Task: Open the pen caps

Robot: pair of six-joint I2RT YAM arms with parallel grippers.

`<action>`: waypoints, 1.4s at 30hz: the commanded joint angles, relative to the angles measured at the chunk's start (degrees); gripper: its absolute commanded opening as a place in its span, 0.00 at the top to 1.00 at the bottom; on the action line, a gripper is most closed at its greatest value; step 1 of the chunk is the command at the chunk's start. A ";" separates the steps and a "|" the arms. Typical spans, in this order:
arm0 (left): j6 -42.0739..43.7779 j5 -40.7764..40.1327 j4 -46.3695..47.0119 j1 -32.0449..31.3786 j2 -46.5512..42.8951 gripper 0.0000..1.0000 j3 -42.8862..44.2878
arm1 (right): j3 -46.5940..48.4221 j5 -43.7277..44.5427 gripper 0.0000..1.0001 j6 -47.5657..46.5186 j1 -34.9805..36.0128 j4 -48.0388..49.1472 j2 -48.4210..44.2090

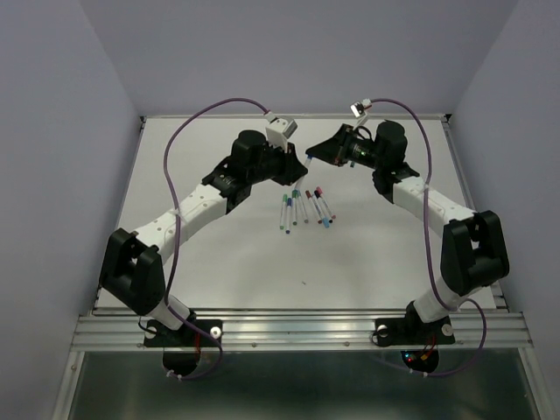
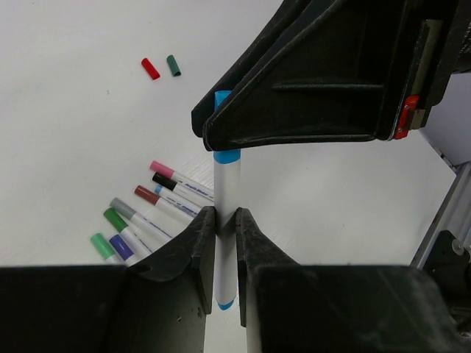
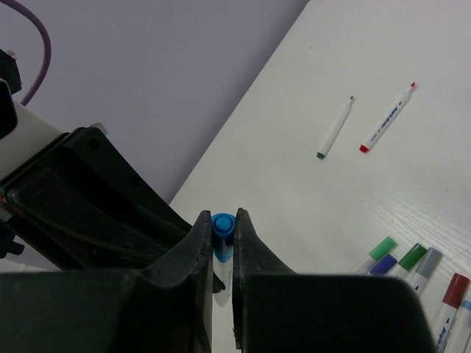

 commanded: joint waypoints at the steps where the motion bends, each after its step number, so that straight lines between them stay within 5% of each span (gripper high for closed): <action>1: -1.08 0.86 2.96 -0.20 -0.43 1.00 -0.10 | 1.43 4.69 0.99 -1.45 0.39 1.36 -2.61; 8: -5.21 0.52 9.02 -0.20 -4.82 1.00 -10.28 | 5.02 18.85 0.99 -5.68 -1.09 -3.90 -3.68; 11: -7.67 -2.90 8.94 -0.20 -5.61 1.00 -14.33 | 7.40 19.91 0.99 -5.33 -4.09 -4.97 -1.40; 20: -14.36 3.77 13.16 -0.28 -5.88 1.00 -23.65 | 15.84 21.32 0.99 -6.47 -12.79 -7.25 4.58; 32: -11.55 1.57 9.30 -0.37 -5.79 1.00 -17.52 | 15.67 12.19 0.99 -4.09 -15.61 -6.46 6.70; 33: -11.11 -0.08 8.42 -0.37 -5.10 0.94 -15.94 | 14.63 11.31 0.99 -4.01 -15.61 -6.29 6.35; 34: -9.37 -0.53 6.59 -0.29 -4.74 0.49 -12.79 | 13.83 9.47 0.99 -3.66 -15.61 -5.94 5.82; 37: -7.60 -1.51 6.13 -0.28 -4.04 0.01 -8.56 | 10.76 6.57 0.99 -2.78 -15.61 -5.32 3.98; 42: -5.14 1.38 6.39 -0.28 -1.23 0.01 -2.32 | 6.71 3.31 0.99 -1.99 -11.14 -4.19 1.08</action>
